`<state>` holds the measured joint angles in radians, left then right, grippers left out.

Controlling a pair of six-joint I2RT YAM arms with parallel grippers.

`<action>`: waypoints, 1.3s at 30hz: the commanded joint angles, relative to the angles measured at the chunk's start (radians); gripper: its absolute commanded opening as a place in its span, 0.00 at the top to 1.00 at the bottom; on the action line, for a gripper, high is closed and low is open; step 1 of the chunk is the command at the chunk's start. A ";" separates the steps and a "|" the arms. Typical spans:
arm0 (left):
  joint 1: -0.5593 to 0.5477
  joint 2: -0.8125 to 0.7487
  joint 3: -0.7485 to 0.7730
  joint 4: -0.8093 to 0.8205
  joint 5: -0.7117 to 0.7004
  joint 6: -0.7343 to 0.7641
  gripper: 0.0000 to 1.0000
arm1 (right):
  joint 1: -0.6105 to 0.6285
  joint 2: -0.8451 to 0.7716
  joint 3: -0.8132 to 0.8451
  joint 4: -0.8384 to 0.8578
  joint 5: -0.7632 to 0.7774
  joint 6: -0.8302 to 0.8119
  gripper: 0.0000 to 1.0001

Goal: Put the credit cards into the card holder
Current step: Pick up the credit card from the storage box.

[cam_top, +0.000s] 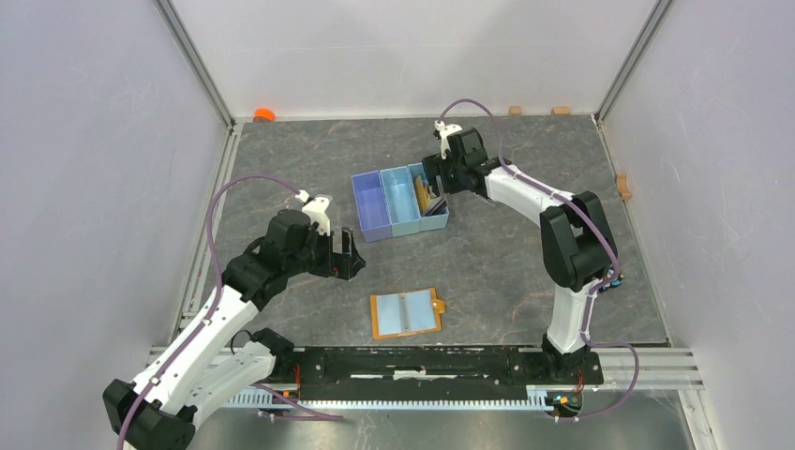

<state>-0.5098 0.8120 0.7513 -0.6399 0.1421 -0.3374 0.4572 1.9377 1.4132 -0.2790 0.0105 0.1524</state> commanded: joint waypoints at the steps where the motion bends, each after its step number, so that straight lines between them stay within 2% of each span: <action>1: 0.007 0.004 -0.001 0.037 0.034 0.043 0.00 | -0.020 -0.058 0.001 -0.012 0.028 -0.011 0.12; 17: 0.006 0.018 -0.002 0.039 0.049 0.045 0.00 | -0.022 -0.107 -0.025 0.007 -0.028 -0.033 0.46; 19: 0.006 0.019 -0.003 0.040 0.051 0.045 0.00 | -0.021 -0.109 -0.026 0.009 -0.043 -0.037 0.54; 21: 0.006 0.019 -0.003 0.039 0.050 0.045 0.00 | -0.021 -0.111 -0.030 0.010 -0.049 -0.039 0.56; 26: 0.007 0.022 -0.003 0.039 0.051 0.045 0.00 | -0.022 -0.123 -0.041 0.024 -0.070 -0.038 0.68; 30: 0.007 0.021 -0.002 0.039 0.053 0.046 0.00 | -0.021 -0.147 -0.046 0.034 -0.079 -0.036 0.83; 36: 0.007 0.010 -0.006 0.045 0.065 0.053 0.00 | -0.019 -0.218 -0.056 0.051 -0.138 -0.023 0.99; 39: 0.006 -0.001 -0.016 0.060 0.102 0.064 0.00 | -0.013 -0.281 -0.074 0.071 -0.188 -0.017 1.00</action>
<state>-0.5098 0.8314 0.7456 -0.6304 0.1822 -0.3347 0.4438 1.7710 1.3544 -0.2626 -0.1204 0.1345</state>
